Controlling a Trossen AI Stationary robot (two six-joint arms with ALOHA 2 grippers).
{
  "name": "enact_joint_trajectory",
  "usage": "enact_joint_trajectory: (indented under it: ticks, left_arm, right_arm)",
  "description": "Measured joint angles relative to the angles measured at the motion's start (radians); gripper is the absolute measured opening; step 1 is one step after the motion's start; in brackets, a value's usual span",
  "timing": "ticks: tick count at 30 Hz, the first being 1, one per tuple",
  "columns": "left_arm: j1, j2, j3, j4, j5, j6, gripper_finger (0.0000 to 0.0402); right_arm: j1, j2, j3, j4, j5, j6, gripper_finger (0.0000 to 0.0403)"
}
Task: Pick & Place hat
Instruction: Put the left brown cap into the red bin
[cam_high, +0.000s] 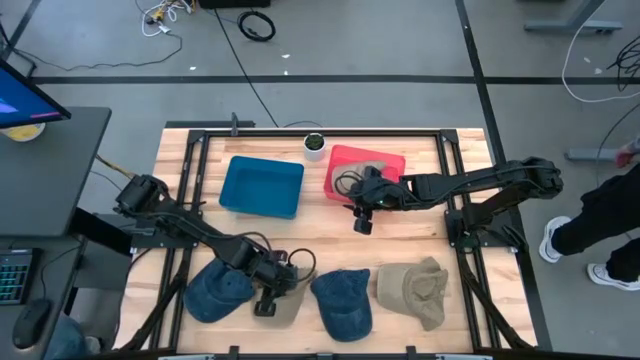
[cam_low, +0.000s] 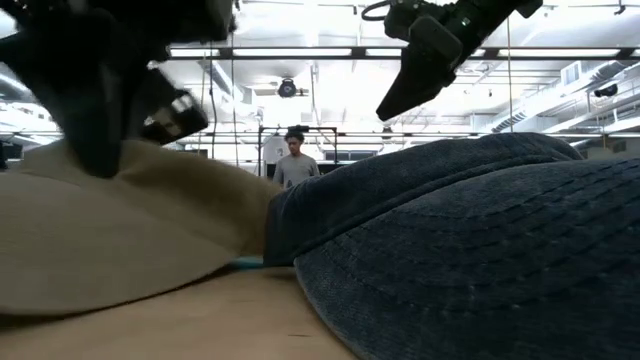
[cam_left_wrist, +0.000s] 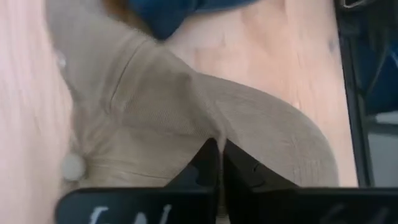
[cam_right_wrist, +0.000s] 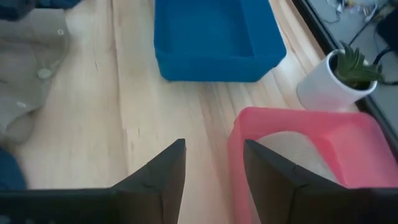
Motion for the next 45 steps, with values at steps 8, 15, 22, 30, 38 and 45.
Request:
enact_joint_trajectory:
  ticks: [8,15,22,30,38,45]
  left_arm:
    - [0.000,-0.004,0.186,-0.147,-0.002,0.631,0.0005]
    - [0.053,-0.004,0.272,-0.395,-0.109,0.995,0.0004]
    - [0.158,-0.004,0.278,-0.406,-0.128,1.245,0.0003]
    - [0.267,-0.004,0.278,-0.352,-0.138,1.462,0.0003]
    - [0.301,-0.004,0.278,-0.313,-0.135,1.630,0.0003]
    - [0.302,-0.004,0.278,-0.279,-0.140,1.708,0.0003]
  right_arm:
    - [0.005,0.001,0.000,0.074,0.000,-0.280,0.0167]
    - [0.028,0.000,0.000,0.172,-0.145,-0.435,0.0171]
    - [0.029,0.017,-0.001,0.298,-0.349,-0.464,0.0218]
    - [0.023,0.145,-0.001,0.434,-0.356,-0.519,0.0275]
    - [-0.009,0.254,-0.001,0.532,-0.360,-0.547,0.0279]
    - [-0.033,0.323,-0.001,0.586,-0.367,-0.546,0.0269]
